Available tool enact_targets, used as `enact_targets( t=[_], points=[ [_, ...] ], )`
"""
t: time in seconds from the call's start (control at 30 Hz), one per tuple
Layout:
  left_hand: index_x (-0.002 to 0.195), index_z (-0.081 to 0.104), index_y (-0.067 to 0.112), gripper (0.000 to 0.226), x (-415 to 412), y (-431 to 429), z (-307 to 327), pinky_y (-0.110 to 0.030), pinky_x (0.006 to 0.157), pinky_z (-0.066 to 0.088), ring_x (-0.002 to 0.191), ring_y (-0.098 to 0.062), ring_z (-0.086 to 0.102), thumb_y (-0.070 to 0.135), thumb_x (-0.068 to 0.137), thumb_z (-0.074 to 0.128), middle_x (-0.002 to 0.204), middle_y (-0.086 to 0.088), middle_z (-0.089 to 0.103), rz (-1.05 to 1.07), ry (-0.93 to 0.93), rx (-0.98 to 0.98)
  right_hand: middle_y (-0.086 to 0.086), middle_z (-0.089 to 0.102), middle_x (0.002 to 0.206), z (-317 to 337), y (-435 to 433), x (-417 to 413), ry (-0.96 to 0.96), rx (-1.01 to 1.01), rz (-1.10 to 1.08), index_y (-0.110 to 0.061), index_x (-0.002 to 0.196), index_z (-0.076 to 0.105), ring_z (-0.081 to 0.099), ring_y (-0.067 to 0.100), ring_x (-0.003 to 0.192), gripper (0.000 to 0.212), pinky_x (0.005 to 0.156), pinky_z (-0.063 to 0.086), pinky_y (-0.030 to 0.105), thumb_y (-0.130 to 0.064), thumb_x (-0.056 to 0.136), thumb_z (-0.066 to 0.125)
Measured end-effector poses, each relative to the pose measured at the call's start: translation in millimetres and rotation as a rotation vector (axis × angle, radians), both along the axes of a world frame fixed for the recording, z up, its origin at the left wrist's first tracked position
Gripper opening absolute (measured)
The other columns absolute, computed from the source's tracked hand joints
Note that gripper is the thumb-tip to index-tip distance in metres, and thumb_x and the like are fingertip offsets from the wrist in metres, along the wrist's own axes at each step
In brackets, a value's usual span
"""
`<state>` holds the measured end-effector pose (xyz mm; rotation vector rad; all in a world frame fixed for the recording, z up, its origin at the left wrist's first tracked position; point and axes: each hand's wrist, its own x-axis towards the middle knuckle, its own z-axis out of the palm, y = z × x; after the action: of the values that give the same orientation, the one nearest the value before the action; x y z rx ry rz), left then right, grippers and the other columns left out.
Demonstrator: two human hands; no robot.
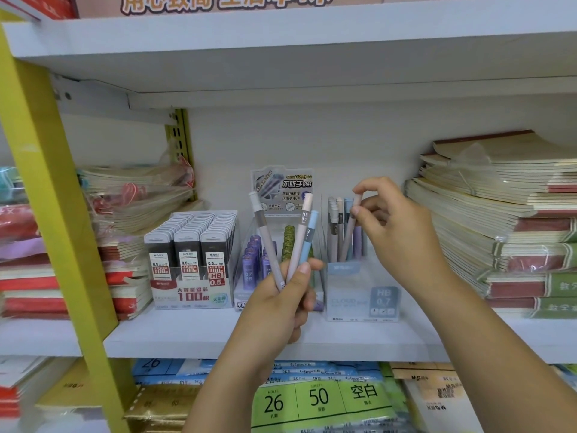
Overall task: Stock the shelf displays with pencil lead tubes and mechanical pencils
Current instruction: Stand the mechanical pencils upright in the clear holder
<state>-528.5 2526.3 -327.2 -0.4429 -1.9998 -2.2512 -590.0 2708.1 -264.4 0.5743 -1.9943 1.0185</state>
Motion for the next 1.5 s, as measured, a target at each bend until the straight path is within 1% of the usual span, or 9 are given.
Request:
enact_targets(
  t=[0.17, 0.33, 0.7, 0.8, 0.9, 1.03, 1.2, 1.37, 1.5],
  points=[
    [0.106, 0.072, 0.033, 0.025, 0.3, 0.6, 0.0, -0.018, 0.04, 0.026, 0.044, -0.006, 0.031, 0.042, 0.1, 0.05, 0.064, 0.003, 0.05, -0.003, -0.004, 0.004, -0.008, 0.066, 0.077, 0.4, 1.1, 1.9, -0.03, 0.032, 0.007, -0.036, 0.099, 0.054, 0.063, 0.004, 0.073, 0.022, 0.068, 0.051, 0.022, -0.019, 0.09, 0.064],
    [0.107, 0.072, 0.033, 0.025, -0.8, 0.8, -0.6, -0.017, 0.04, 0.026, 0.043, -0.005, 0.033, 0.041, 0.101, 0.049, 0.063, 0.004, 0.05, -0.002, -0.012, 0.005, -0.015, 0.068, 0.079, 0.5, 1.2, -0.7, -0.078, 0.07, 0.004, -0.038, 0.106, 0.059, 0.064, 0.0, 0.075, 0.026, 0.069, 0.05, 0.015, -0.018, 0.09, 0.064],
    [0.106, 0.072, 0.034, 0.025, 0.3, 1.6, 0.5, -0.017, 0.04, 0.026, 0.044, -0.006, 0.03, 0.043, 0.099, 0.05, 0.064, 0.003, 0.049, -0.005, -0.009, -0.002, 0.001, 0.062, 0.119, 3.2, 3.0, -4.9, -0.16, 0.366, -0.15, -0.021, 0.132, 0.057, 0.057, 0.018, 0.108, 0.036, 0.087, 0.037, 0.021, -0.014, 0.097, 0.05],
    [0.107, 0.072, 0.034, 0.026, 2.1, 0.8, 2.9, -0.018, 0.04, 0.025, 0.045, -0.008, 0.029, 0.043, 0.1, 0.05, 0.065, 0.003, 0.049, -0.015, -0.001, -0.001, -0.001, 0.061, 0.116, 6.3, 0.0, 3.8, -0.061, 0.242, -0.135, -0.017, 0.128, 0.06, 0.057, 0.015, 0.104, 0.032, 0.086, 0.036, 0.016, -0.019, 0.098, 0.051],
    [0.106, 0.072, 0.033, 0.026, 3.7, -0.3, 5.5, -0.018, 0.041, 0.025, 0.045, -0.008, 0.029, 0.044, 0.099, 0.05, 0.066, 0.003, 0.05, -0.029, 0.012, -0.002, -0.015, 0.065, 0.102, 15.2, -6.0, 19.9, -0.053, 0.073, 0.03, -0.029, 0.116, 0.067, 0.06, 0.002, 0.089, 0.023, 0.079, 0.041, 0.008, -0.027, 0.095, 0.056],
    [0.103, 0.073, 0.034, 0.026, 7.7, 2.6, 8.0, -0.018, 0.041, 0.025, 0.046, -0.007, 0.028, 0.046, 0.095, 0.052, 0.065, 0.006, 0.05, -0.079, 0.031, -0.045, -0.012, 0.073, 0.094, 18.7, -19.7, 39.4, -0.302, -0.081, 0.387, -0.041, 0.112, 0.061, 0.066, 0.006, 0.093, 0.025, 0.082, 0.051, 0.023, -0.03, 0.09, 0.064],
    [0.101, 0.074, 0.035, 0.029, 10.5, 3.9, 9.4, -0.017, 0.041, 0.025, 0.045, -0.007, 0.028, 0.051, 0.086, 0.055, 0.064, 0.007, 0.049, -0.108, 0.027, -0.074, -0.002, 0.076, 0.089, 20.4, -20.9, 42.6, -0.299, -0.33, 0.509, -0.023, 0.104, 0.063, 0.07, 0.013, 0.091, 0.017, 0.086, 0.055, 0.03, -0.017, 0.089, 0.066],
    [0.1, 0.073, 0.035, 0.024, 6.5, -3.1, 6.8, -0.016, 0.041, 0.026, 0.046, -0.007, 0.03, 0.04, 0.101, 0.049, 0.064, 0.006, 0.05, -0.035, 0.01, -0.115, 0.003, 0.076, 0.086, 29.4, -8.2, 39.5, -0.079, -0.617, 0.466, -0.024, 0.107, 0.055, 0.072, 0.021, 0.078, 0.014, 0.063, 0.055, 0.025, -0.016, 0.096, 0.056],
    [0.097, 0.073, 0.037, 0.026, 3.6, -4.6, 4.6, -0.017, 0.041, 0.026, 0.045, -0.006, 0.03, 0.038, 0.102, 0.047, 0.063, 0.007, 0.05, 0.006, -0.009, -0.104, 0.004, 0.074, 0.086, 27.8, 1.9, 41.7, 0.176, -0.66, 0.308, -0.026, 0.109, 0.049, 0.07, 0.022, 0.072, 0.012, 0.061, 0.052, 0.024, -0.02, 0.099, 0.05]
  ],
)
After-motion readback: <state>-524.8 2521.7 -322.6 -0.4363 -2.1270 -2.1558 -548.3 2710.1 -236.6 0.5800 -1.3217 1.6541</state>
